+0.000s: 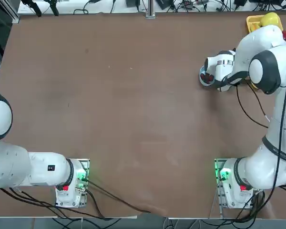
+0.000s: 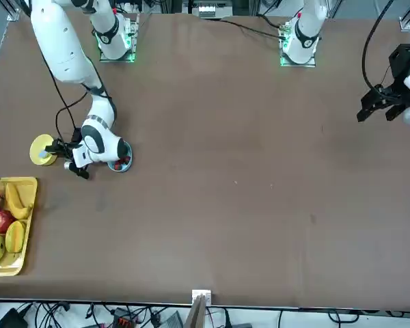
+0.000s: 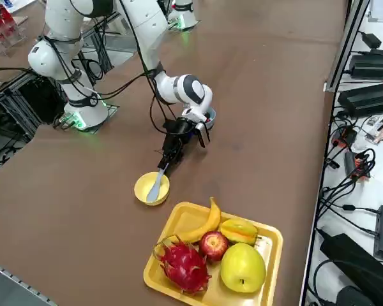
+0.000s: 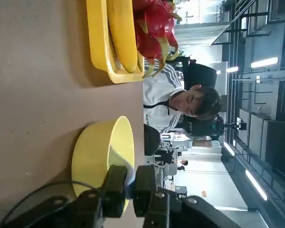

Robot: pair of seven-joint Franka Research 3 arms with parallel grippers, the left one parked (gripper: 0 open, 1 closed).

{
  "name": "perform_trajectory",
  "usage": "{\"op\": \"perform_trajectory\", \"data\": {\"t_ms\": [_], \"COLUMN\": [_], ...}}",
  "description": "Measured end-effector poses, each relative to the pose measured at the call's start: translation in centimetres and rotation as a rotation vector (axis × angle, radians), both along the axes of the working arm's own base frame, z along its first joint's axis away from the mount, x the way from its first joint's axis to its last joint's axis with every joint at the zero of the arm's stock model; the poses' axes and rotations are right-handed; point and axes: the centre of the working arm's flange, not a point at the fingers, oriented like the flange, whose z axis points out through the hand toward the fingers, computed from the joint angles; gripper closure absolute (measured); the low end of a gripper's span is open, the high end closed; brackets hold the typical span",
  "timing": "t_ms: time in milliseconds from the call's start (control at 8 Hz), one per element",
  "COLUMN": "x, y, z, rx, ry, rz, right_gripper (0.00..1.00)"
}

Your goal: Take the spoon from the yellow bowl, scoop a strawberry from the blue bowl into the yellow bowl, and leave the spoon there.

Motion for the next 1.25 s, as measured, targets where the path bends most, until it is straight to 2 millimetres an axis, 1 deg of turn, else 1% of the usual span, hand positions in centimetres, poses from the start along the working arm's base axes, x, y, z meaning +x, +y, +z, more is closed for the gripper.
{"op": "perform_trajectory", "data": {"t_ms": [500, 750, 1000, 1125, 1250], "x": [0.1, 0.7, 1.6, 2.0, 2.6], "y": [0.0, 0.3, 1.1, 1.5, 1.8], "z": [0.0, 0.4, 1.1, 1.8, 3.0], "rx": [0.000, 0.009, 0.022, 0.024, 0.032], "ry": [-0.012, -0.030, -0.056, -0.061, -0.049], "rz": [-0.001, -0.009, -0.018, -0.021, -0.029], "right_gripper": [0.88, 0.88, 0.88, 0.88, 0.88]}}
